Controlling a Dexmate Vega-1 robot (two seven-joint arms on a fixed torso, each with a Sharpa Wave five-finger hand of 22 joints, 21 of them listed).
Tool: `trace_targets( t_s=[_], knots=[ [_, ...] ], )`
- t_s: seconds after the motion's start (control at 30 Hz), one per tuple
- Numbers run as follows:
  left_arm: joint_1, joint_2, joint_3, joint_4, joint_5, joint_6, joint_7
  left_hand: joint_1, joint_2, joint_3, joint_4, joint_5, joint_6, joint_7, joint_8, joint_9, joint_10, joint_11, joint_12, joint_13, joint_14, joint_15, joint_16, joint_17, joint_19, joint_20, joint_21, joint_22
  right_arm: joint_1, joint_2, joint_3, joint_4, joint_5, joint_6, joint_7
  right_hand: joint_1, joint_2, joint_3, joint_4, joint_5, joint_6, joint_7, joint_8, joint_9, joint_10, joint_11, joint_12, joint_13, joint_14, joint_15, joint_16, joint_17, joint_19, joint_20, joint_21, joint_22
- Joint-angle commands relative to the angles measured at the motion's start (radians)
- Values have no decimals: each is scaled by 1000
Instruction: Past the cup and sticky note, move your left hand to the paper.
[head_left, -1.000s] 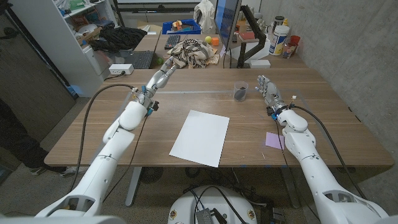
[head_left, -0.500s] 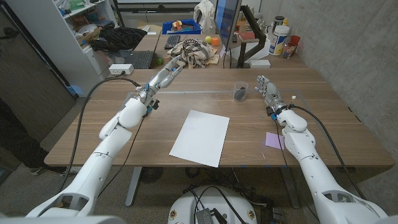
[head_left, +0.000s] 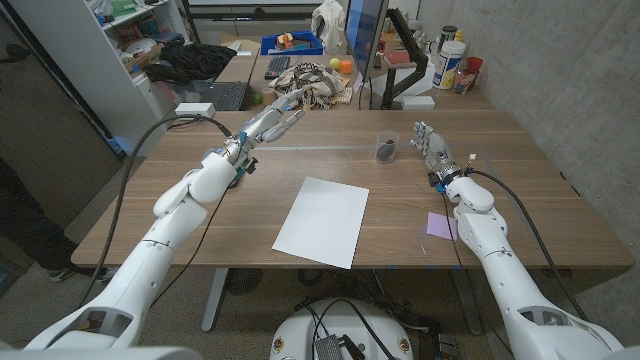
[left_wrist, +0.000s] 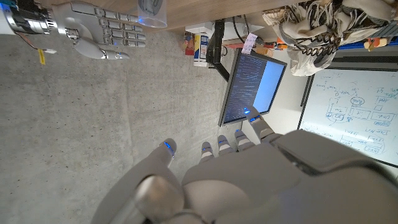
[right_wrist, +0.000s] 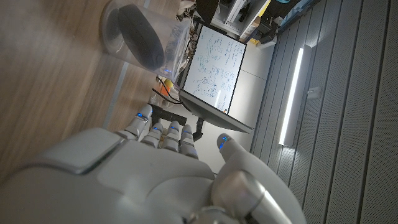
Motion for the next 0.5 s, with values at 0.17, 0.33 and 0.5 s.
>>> trace_targets(
  t_s=[0.17,0.33,0.5],
  knots=[
    [-4,33,9,-39,67,-60,19,6,12,-2,5,7,11,-2,0,5,20,-2,6,5,1,-31,-5,1,-128,-6,-6,3,1,1,-2,4,-9,7,-3,2,86,1,-3,9,4,6,6,5,2,-8,7,4,-1,-45,6,3,-21,-123,-1,4],
    [-3,49,11,-54,92,-81,19,6,12,-2,5,7,12,-3,-1,5,20,-5,4,5,2,-35,-7,1,-129,-6,-9,3,0,1,-1,3,-11,8,-5,2,86,1,-2,9,4,6,6,5,2,-10,7,4,-1,-45,6,3,-21,-123,-3,4],
    [2,59,13,-68,111,-105,27,7,11,-2,5,8,12,-5,-2,5,22,-11,4,5,3,-35,-8,1,-130,-6,-11,4,-1,1,-1,0,-12,7,-7,1,86,1,-2,9,5,8,6,5,2,-10,7,4,-1,-46,6,3,-21,-123,-3,4]
  ],
)
